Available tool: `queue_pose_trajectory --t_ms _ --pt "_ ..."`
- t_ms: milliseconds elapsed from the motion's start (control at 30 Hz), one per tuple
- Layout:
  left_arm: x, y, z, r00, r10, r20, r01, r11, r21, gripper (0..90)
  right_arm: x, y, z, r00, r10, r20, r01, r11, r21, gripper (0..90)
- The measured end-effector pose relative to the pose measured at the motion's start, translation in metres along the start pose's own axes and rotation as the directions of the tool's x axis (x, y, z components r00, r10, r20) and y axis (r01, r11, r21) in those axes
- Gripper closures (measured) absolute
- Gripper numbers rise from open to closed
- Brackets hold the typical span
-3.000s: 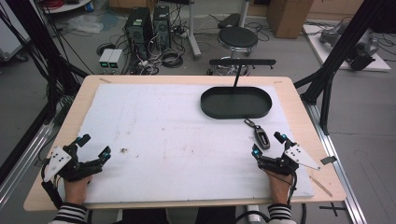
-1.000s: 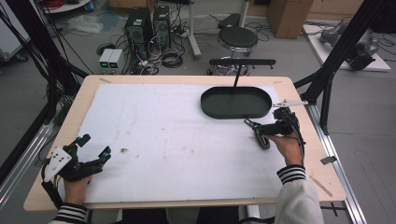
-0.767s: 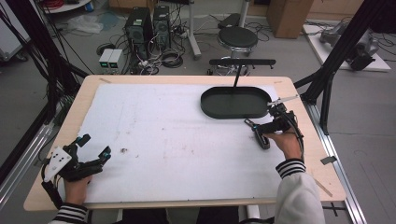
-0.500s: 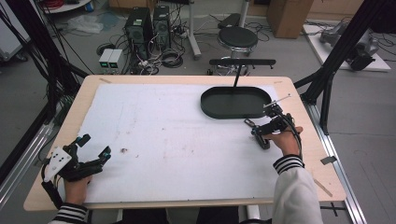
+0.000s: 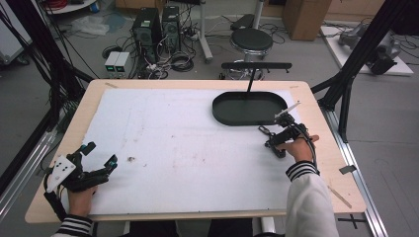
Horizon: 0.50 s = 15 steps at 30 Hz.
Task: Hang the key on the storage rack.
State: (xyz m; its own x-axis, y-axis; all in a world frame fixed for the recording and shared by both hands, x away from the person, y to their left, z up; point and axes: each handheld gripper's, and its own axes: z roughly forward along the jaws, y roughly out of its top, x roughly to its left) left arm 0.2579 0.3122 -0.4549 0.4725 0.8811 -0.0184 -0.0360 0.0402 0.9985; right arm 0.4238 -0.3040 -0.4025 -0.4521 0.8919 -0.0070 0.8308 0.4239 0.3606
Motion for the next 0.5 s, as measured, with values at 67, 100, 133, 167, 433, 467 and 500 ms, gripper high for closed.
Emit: queue_pose_trajectory --t_ms 67,100,133,167,433,467,500 --pt "0.0 0.0 0.0 1.0 0.0 0.0 0.0 1.0 0.0 9.7 0.0008 0.0004 0.0016 1.0 0.001 0.002 -0.001 1.0 0.026 0.8" --pt "0.0 0.0 0.0 1.0 0.001 0.0 -0.001 1.0 0.0 9.7 0.0021 0.0013 0.0034 0.9998 -0.014 0.014 0.013 0.998 0.054 0.8" --pt "0.0 0.0 0.0 1.0 0.001 0.0 -0.001 1.0 0.0 9.7 0.0021 0.0013 0.0034 0.9998 -0.014 0.014 0.013 0.998 0.054 0.8" --pt "0.0 0.0 0.0 1.0 0.0 0.0 0.0 1.0 0.0 9.7 0.0029 0.0019 0.004 0.9998 -0.014 0.015 0.013 0.998 0.059 0.8" --pt "-0.0001 0.0 0.0 1.0 -0.001 -0.001 0.001 1.0 0.0 9.7 0.0043 0.0035 0.0073 0.9998 -0.006 0.021 0.004 0.996 0.094 7.3" --pt "0.0001 0.0 0.0 1.0 0.0 0.0 0.0 1.0 0.001 9.7 0.0043 0.0035 0.0073 0.9998 -0.006 0.019 0.004 0.995 0.096 8.3" --pt "0.0001 0.0 0.0 1.0 -0.001 0.0 0.001 1.0 0.001 9.7 0.0044 0.0036 0.0071 0.9999 -0.001 0.015 -0.001 0.995 0.1 11.3"
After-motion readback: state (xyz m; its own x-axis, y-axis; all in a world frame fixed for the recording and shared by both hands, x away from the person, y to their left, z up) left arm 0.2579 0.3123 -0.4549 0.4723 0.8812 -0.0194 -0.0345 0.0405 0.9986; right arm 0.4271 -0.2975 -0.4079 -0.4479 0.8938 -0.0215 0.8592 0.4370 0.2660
